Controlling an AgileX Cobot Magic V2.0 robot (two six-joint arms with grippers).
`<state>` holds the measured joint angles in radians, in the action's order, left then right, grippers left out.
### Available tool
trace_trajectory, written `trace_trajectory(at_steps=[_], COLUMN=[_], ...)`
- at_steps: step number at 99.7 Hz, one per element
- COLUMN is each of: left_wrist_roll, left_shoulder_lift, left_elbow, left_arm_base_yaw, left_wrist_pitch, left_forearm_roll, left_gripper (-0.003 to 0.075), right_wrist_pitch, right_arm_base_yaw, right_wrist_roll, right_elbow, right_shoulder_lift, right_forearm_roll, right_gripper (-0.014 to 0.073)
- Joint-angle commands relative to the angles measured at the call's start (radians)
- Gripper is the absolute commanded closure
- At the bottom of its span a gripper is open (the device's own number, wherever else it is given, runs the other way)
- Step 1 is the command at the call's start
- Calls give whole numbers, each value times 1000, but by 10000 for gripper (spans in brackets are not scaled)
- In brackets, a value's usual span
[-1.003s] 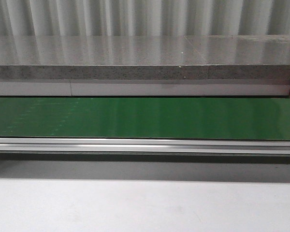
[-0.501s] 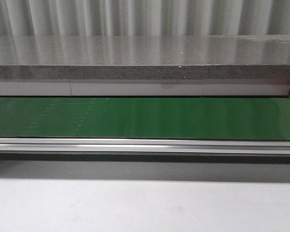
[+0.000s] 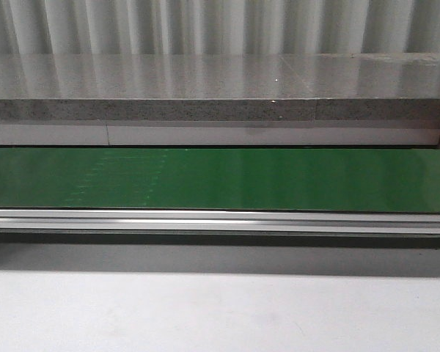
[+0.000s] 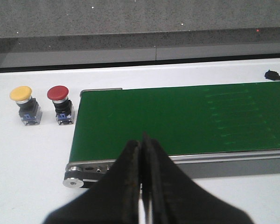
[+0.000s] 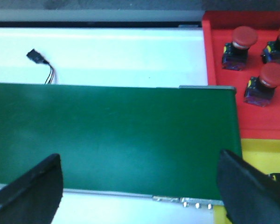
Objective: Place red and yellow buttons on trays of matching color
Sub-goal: 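Open the right gripper and move it back above the belt end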
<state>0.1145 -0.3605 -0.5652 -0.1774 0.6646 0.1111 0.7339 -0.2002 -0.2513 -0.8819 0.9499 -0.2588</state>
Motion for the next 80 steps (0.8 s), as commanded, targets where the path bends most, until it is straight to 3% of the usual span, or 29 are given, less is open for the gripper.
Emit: trace_trajectory(at_steps=[1,7,14,29,35,71,80], left_wrist_roll=[-1,-1,-1,-1,-1,3,3], left_shoulder_lift=[-7,-7,-7,-7,-7,-7,-7], left_elbow=[-26,-26,-26,-26,-26,-26,-26], left_arm_base_yaw=[-8,-8,-8,-8,-8,-8,-8], left_wrist_pitch=[-74,-74,-74,-74,-74,-83,-96], left_forearm_roll=[3,3,3,3,3,7,9], left_gripper=[739,739,739,739,739,735,680], right_wrist_pitch=[-45,-34,-25,-6,-7,35,35], right_arm_base_yaw=[14,14,14,14,14,14,14], right_wrist_roll=[-17,-17,-17,-17,-17,-16,-16], right_elbow=[25,54,75,85,85,85,85], right_shoulder_lift=[-73,-105,-132,-182,-189,-191,-191], right_forearm_roll=[-11,-11,-11,-11,-11,-12,-12], right_gripper=[-42,15,141,555,664,659,659])
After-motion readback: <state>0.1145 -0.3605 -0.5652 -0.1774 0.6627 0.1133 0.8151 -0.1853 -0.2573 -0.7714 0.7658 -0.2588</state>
